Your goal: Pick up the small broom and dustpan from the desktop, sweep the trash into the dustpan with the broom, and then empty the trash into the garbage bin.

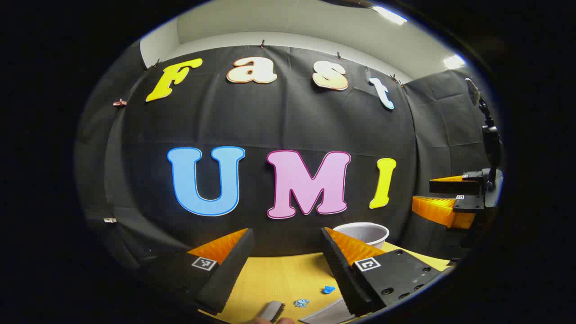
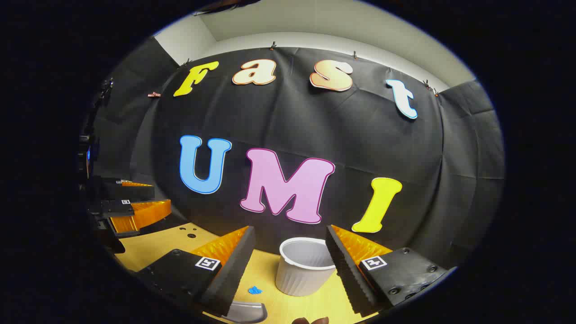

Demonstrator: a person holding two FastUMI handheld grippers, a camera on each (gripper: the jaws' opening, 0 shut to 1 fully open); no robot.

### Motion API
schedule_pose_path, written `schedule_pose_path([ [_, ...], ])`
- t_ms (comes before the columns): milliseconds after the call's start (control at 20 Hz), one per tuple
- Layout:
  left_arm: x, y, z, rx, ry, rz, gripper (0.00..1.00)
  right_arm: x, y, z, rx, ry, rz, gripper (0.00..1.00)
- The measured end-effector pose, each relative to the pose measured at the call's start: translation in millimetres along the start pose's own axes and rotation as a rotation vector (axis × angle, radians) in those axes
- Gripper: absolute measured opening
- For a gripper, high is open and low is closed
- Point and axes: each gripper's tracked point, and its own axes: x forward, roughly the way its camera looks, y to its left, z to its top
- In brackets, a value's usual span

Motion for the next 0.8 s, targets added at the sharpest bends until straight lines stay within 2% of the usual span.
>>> schedule_pose_path([
  [800,-2.7,3.6,-6.2,0.007,0.018,0.014,0.95,-4.5,21.2,-6.2,-0.010,0.020,0.031,0.97],
])
